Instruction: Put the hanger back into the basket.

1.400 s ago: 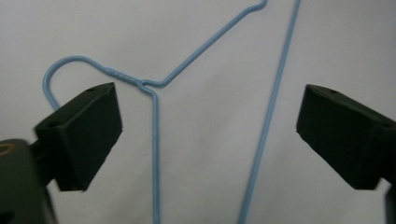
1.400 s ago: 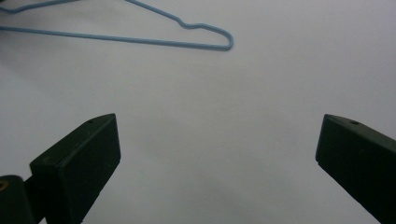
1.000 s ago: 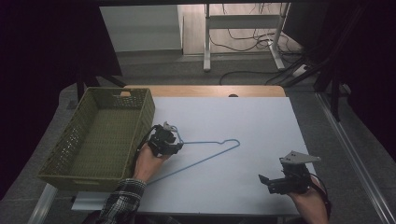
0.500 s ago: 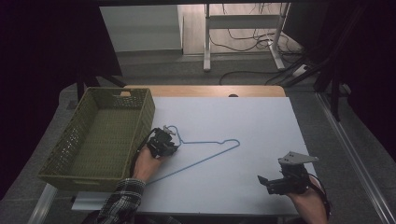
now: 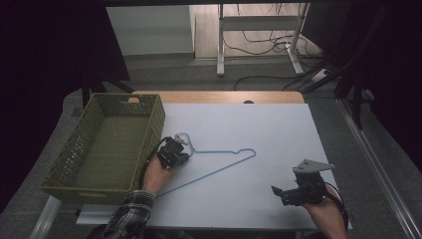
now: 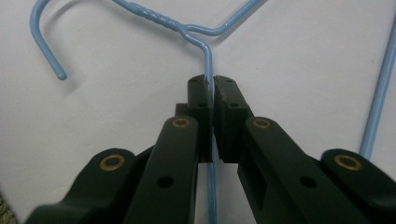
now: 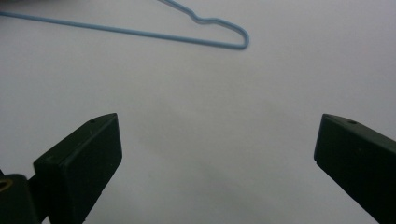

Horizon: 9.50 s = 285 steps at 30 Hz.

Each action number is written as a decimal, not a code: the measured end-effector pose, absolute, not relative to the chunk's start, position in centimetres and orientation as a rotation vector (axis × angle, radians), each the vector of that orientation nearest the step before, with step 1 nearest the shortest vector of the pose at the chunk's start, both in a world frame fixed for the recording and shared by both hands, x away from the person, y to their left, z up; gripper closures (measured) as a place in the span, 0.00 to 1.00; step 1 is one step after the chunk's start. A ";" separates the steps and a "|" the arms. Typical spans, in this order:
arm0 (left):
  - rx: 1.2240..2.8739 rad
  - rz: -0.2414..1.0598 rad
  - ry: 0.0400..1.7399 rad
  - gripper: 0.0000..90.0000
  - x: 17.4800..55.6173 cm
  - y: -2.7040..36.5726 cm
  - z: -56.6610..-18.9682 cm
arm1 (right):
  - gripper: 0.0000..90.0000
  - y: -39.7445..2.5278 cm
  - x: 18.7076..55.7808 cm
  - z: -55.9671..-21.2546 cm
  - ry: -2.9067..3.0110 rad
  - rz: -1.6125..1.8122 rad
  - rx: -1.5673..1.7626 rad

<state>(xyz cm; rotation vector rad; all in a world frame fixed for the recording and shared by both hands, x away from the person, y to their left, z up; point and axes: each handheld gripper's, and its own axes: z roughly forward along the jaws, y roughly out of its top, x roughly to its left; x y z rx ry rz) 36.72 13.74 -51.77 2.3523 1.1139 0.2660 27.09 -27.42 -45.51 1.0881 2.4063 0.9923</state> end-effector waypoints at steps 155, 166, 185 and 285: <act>2.158 -0.215 0.821 0.97 31.6 11.2 -41.8 | 0.66 -15.4 31.4 -39.1 2.402 1.554 0.771; 2.112 -0.151 0.844 0.97 32.1 13.3 -38.4 | 0.39 -19.8 29.4 -38.3 2.376 1.520 0.840; 1.963 0.069 0.974 0.97 31.9 25.3 -32.5 | 0.05 -24.6 27.3 -41.7 2.432 1.363 0.981; 2.009 0.337 1.033 0.00 23.1 26.2 -45.4 | 0.00 -27.9 26.6 -45.8 2.385 1.077 1.081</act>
